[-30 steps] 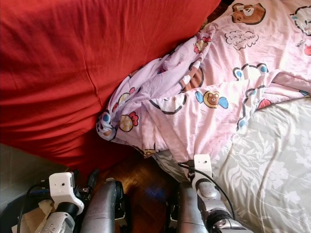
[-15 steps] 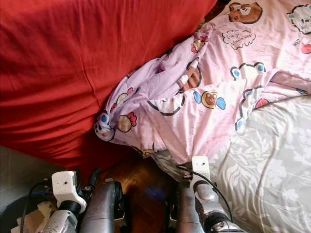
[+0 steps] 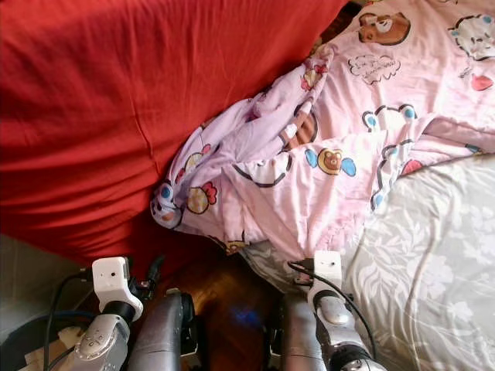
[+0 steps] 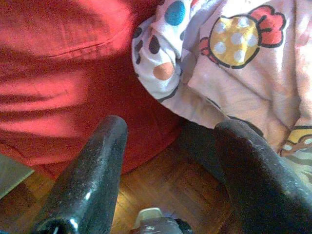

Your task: Clean up the room

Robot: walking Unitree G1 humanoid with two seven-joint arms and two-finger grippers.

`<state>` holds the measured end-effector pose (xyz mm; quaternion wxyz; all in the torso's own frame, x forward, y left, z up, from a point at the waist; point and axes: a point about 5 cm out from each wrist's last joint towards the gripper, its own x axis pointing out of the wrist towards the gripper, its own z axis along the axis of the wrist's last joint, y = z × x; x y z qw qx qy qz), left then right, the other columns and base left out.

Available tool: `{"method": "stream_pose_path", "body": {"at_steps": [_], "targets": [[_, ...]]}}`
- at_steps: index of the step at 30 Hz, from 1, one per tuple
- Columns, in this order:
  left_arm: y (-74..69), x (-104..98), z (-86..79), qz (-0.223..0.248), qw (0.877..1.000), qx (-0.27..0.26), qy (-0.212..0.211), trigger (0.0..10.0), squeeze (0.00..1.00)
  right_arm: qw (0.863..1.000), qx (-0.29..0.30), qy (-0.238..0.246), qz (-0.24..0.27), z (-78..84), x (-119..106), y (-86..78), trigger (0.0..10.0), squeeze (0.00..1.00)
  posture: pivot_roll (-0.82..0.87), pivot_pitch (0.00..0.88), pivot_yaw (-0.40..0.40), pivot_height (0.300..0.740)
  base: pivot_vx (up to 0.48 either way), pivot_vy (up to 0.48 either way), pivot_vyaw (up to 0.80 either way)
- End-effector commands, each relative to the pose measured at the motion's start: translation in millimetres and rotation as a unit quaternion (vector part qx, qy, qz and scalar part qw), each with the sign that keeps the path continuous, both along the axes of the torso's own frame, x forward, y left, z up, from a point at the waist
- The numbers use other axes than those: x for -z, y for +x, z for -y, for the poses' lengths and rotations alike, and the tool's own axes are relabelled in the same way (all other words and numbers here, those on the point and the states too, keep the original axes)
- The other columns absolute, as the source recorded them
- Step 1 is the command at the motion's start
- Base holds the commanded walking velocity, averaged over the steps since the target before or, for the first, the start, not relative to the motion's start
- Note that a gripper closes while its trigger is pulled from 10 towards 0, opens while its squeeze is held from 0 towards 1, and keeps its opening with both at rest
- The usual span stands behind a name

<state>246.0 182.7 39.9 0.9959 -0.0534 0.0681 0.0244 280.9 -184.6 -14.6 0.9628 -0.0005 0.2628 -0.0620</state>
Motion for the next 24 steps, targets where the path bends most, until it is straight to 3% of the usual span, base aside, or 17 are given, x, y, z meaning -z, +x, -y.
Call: {"method": "stream_pose_path", "body": {"at_steps": [1,2,3,4,14,24], "targets": [[-8.1,12,-5.7,-0.023,1.000,-0.012,0.000,10.0,0.00,1.000,0.015,0.006,-0.006,4.1,6,-7.9,0.0,0.00,0.02,0.200,0.003,0.636,0.000,0.000,0.00],[-8.4,15,-9.7,-0.027,0.999,-0.021,0.001,10.0,0.00,1.000,0.021,0.011,0.000,7.8,6,-9.5,0.0,0.00,0.01,0.192,0.004,0.636,0.000,0.000,0.00],[-8.5,19,-12.3,-0.032,0.999,-0.027,-0.001,10.0,0.00,0.999,0.020,0.027,0.021,7.6,3,-8.9,6.4,0.00,0.01,0.180,0.002,0.636,0.000,0.000,0.00],[-9.7,22,-13.0,-0.037,0.999,-0.028,0.000,10.0,0.00,0.999,0.013,0.030,0.032,6.8,2,-8.8,10.0,0.00,0.01,0.175,0.002,0.636,0.000,0.000,0.00],[-12.8,34,-13.7,-0.055,0.998,-0.037,-0.006,10.0,0.00,0.995,-0.021,0.057,0.078,0.5,0,-14.7,10.0,0.00,-0.01,0.158,-0.007,0.646,0.000,0.000,0.00],[-16.0,51,-13.3,-0.088,0.995,-0.039,-0.020,10.0,0.00,0.995,-0.057,0.047,0.064,-7.3,4,-19.6,10.0,0.00,-0.01,0.141,-0.019,0.718,0.000,0.000,0.00]]}}
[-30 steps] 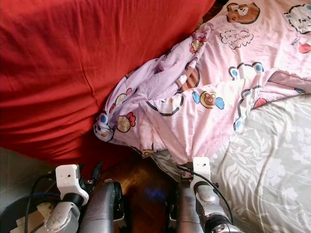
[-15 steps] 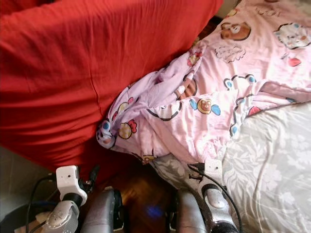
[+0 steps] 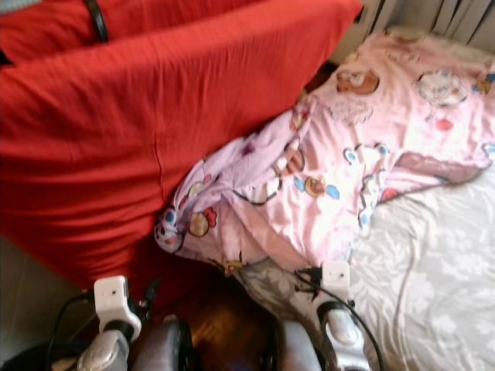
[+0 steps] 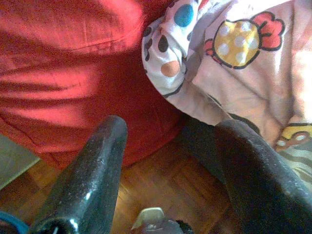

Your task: Clean up the room

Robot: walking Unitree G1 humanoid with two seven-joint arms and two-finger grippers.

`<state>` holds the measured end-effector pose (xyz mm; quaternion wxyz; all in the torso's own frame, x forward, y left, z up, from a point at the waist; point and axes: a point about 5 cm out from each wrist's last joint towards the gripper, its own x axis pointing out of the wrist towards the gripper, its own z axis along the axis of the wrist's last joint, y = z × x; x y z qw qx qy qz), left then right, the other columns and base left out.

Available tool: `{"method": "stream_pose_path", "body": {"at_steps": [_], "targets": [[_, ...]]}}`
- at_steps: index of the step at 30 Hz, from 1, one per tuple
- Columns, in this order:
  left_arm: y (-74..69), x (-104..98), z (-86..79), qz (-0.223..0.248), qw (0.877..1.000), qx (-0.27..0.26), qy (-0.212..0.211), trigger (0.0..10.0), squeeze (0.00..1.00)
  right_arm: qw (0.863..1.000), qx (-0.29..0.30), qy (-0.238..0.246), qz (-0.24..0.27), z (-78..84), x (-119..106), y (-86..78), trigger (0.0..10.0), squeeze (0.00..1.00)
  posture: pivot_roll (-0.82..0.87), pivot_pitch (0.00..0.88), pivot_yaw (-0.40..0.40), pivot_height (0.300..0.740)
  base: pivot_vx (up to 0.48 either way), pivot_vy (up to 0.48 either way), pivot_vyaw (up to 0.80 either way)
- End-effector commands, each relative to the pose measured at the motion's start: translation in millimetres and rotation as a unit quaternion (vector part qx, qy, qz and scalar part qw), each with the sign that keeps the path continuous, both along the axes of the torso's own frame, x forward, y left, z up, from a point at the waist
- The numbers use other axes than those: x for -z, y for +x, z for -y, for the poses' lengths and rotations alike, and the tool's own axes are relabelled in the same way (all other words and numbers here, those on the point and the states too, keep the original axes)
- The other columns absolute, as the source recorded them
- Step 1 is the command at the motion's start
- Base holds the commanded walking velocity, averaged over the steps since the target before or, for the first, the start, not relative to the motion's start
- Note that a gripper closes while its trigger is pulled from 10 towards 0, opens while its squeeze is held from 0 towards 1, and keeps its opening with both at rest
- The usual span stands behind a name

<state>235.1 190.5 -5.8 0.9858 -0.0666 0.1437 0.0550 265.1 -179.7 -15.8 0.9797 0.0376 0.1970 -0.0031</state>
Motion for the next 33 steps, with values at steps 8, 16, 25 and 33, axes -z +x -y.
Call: {"method": "stream_pose_path", "body": {"at_steps": [8,16,25,33], "targets": [[-16.2,25,-6.0,-0.060,0.998,-0.008,-0.004,10.0,0.00,1.000,0.000,-0.001,-0.004,-4.1,5,-6.5,10.0,0.00,-0.01,0.126,-0.013,0.740,0.000,0.000,0.00],[-31.2,46,-6.8,-0.123,0.992,-0.021,-0.006,10.0,0.00,1.000,0.005,0.003,-0.002,-5.0,7,-10.2,10.0,0.00,-0.02,0.110,-0.011,0.740,0.000,0.000,0.00],[-49.1,64,-7.2,-0.197,0.980,-0.005,0.009,10.0,0.00,1.000,-0.002,0.006,0.008,-10.0,6,-10.2,10.0,0.00,-0.01,0.105,-0.007,0.740,0.000,0.000,0.00],[-57.7,71,-6.1,-0.225,0.974,-0.004,0.014,10.0,0.00,1.000,0.002,0.005,0.011,-9.6,5,-9.5,10.0,0.00,-0.01,0.124,-0.008,0.740,0.000,0.000,0.00]]}}
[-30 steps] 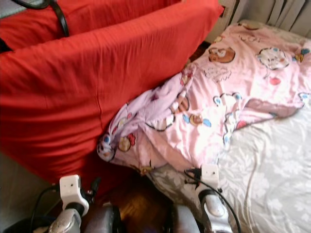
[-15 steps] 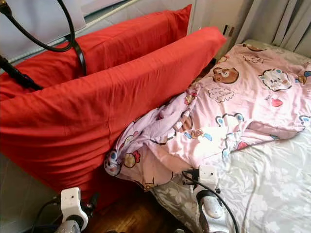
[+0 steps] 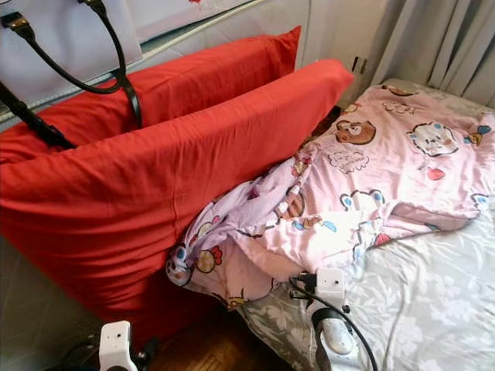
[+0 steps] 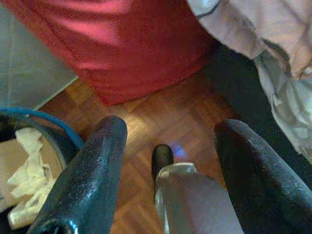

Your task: Clean up the room

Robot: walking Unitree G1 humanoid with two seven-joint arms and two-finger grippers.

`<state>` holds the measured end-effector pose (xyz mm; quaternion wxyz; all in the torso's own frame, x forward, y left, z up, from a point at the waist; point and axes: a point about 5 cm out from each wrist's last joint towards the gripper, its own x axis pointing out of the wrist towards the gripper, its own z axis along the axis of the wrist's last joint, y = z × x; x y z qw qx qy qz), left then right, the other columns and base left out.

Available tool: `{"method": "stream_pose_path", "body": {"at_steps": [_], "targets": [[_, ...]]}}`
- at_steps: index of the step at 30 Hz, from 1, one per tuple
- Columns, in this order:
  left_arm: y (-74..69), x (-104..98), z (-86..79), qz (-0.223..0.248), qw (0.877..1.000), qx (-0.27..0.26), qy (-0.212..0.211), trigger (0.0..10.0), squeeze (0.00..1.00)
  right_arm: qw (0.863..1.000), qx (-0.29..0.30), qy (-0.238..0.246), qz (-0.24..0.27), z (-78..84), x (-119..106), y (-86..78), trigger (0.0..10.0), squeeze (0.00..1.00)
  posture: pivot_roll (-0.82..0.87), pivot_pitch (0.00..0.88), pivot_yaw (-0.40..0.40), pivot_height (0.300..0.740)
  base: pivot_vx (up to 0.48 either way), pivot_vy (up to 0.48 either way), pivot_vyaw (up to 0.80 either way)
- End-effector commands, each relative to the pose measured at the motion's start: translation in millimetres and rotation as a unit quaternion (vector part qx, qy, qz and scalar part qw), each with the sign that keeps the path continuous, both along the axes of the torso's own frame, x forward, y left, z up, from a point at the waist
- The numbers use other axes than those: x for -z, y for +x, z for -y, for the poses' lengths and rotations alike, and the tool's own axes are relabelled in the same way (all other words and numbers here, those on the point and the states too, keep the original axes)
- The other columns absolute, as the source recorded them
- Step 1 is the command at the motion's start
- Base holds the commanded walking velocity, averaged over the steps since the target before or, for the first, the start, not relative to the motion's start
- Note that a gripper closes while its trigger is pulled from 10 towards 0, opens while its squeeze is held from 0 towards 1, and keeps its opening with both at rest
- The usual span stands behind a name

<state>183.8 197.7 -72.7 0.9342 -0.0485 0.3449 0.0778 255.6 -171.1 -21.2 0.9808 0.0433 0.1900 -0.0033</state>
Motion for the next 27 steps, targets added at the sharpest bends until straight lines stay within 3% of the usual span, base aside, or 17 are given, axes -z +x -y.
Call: {"method": "stream_pose_path", "body": {"at_steps": [1,27], "targets": [[-10.2,7,3.6,-0.027,1.000,0.011,0.007,10.0,0.00,1.000,0.001,-0.001,0.003,-0.8,0,-0.6,10.0,0.00,-0.01,0.127,-0.008,0.740,0.000,0.000,0.00],[-28.7,17,1.9,-0.075,0.997,-0.002,0.004,10.0,0.00,0.999,0.029,-0.018,0.012,6.5,-3,1.2,10.0,0.00,-0.01,0.144,-0.004,0.740,0.000,0.000,0.00]]}}
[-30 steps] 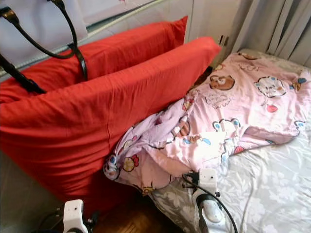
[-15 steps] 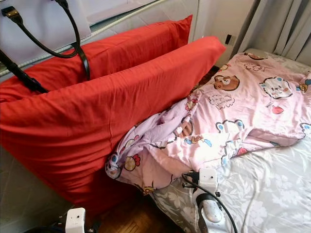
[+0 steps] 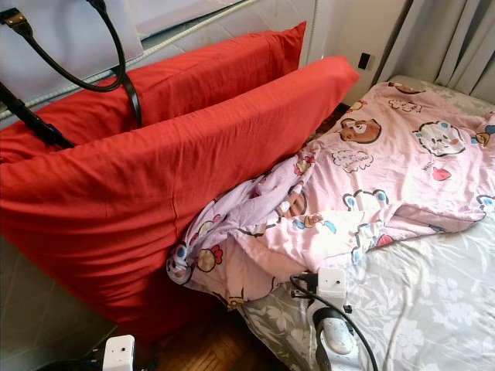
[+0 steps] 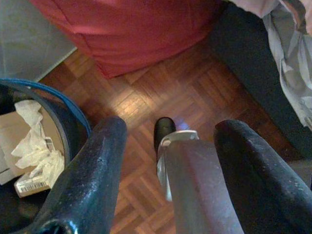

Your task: Clean up the room

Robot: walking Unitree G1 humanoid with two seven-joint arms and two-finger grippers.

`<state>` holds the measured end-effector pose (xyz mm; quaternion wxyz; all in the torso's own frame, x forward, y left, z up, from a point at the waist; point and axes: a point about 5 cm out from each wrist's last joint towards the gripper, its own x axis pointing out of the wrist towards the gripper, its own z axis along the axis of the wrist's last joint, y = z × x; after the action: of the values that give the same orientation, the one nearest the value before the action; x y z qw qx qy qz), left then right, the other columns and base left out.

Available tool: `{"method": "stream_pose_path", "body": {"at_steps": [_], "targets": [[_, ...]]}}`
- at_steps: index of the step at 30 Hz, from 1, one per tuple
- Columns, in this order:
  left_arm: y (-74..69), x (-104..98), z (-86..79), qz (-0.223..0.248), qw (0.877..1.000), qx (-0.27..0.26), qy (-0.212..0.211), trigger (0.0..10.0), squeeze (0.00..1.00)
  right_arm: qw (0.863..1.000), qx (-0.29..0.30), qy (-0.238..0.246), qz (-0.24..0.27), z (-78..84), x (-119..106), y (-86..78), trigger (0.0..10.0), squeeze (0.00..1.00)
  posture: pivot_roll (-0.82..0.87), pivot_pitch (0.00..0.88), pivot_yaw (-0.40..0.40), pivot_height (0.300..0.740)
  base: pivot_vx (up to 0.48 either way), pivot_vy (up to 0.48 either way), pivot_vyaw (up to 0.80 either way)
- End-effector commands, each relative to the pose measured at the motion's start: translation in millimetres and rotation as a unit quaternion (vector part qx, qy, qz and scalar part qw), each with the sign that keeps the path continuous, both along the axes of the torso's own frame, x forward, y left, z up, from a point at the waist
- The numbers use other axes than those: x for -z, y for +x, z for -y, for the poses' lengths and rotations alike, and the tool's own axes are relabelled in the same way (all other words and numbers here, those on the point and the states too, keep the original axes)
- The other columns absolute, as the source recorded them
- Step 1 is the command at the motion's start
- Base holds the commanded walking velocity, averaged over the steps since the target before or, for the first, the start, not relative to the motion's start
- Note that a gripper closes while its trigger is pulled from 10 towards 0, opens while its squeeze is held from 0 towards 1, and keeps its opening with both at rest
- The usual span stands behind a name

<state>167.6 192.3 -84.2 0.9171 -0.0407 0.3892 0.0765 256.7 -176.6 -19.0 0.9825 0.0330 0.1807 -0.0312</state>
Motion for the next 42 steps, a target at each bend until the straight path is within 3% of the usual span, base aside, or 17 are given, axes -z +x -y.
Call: {"method": "stream_pose_path", "body": {"at_steps": [1,15,42], "targets": [[-13.7,6,-3.7,-0.029,1.000,-0.007,0.001,10.0,0.00,1.000,0.005,-0.004,0.007,1.6,-2,0.5,10.0,0.00,-0.01,0.144,-0.004,0.740,0.000,0.000,0.00],[-23.6,10,-8.9,-0.053,0.999,-0.009,-0.003,10.0,0.00,0.999,0.022,-0.025,0.041,4.6,-10,3.9,10.0,0.00,0.00,0.144,-0.003,0.740,0.000,0.000,0.00],[-21.2,10,-6.6,-0.048,0.999,-0.005,-0.004,10.0,0.00,0.998,0.033,-0.034,0.046,6.8,-11,3.6,10.0,0.00,-0.01,0.145,-0.003,0.740,0.000,0.000,0.00]]}}
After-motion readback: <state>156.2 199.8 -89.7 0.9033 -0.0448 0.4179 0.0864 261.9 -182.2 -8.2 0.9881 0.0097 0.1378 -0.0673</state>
